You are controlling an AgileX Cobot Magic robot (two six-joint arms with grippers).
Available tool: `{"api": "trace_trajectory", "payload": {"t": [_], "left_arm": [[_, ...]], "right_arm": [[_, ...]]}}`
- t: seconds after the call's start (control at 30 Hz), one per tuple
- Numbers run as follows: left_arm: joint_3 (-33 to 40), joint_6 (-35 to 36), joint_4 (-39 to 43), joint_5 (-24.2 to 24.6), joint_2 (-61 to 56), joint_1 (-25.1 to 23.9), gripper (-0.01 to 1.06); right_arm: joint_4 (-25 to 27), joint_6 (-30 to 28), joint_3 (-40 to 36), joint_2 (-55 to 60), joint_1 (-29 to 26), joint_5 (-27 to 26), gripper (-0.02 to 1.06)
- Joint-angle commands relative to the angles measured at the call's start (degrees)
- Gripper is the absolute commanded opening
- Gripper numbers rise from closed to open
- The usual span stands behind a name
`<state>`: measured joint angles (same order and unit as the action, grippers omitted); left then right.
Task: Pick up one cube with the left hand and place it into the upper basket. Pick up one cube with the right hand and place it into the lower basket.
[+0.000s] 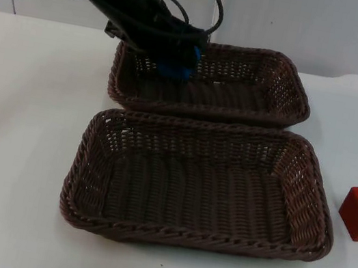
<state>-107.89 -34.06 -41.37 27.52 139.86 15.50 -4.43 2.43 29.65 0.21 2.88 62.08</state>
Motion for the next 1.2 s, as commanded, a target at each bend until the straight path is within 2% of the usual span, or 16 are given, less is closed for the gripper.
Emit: {"api": "trace_trajectory", "payload": {"t": [0.0,0.43,0.5,0.6,0.63,0.7,0.73,0.8,0.83,0.87,0.97,1.17], "left_arm": [[-0.4,-0.1,-1.2,-0.8,0.6,0.2,0.0],[-0.4,-0.1,-1.3,-0.5,3.1,0.5,0.0],[-0.4,-0.1,-1.3,0.0,3.1,0.5,0.04],[-0.4,-0.1,-1.3,0.7,3.1,0.5,0.15],[-0.4,-0.1,-1.3,0.7,3.1,0.5,0.24],[-0.4,-0.1,-2.1,0.8,3.1,0.5,0.49],[-0.4,-0.1,-2.1,0.8,3.1,0.5,0.49],[-0.4,-0.1,-4.3,1.2,2.5,0.5,0.7],[-0.4,-0.1,-4.8,1.5,2.1,0.5,0.77],[-0.4,-0.1,-4.8,1.5,2.1,0.5,0.77],[-1.9,-0.2,-4.9,4.1,0.1,0.5,0.92],[-3.5,-0.2,-4.7,8.1,-4.9,0.5,0.93]], "right_arm": [[0.1,-0.5,-0.1,-0.2,-0.2,-0.3,1.05],[0.1,-0.5,-0.1,-0.2,-0.2,-0.3,1.05],[0.1,-0.5,-0.1,-0.2,-0.2,-0.3,1.05],[0.1,-0.5,-0.1,-0.2,-0.2,-0.3,1.05],[0.1,-0.5,-0.1,-0.2,-0.2,-0.3,1.05],[0.1,-0.5,-0.1,-0.2,-0.2,-0.3,1.05],[0.1,-0.5,-0.1,-0.2,-0.2,-0.3,1.05],[0.1,-0.5,-0.1,-0.2,-0.2,-0.3,1.05],[0.1,-0.5,-0.1,-0.2,-0.2,-0.3,1.05],[0.1,-0.5,-0.1,-0.2,-0.2,-0.3,1.05],[0.1,-0.7,-0.1,-0.2,-0.2,-0.3,1.05],[0.1,-0.7,-0.1,-0.2,-0.2,-0.3,1.05]]}}
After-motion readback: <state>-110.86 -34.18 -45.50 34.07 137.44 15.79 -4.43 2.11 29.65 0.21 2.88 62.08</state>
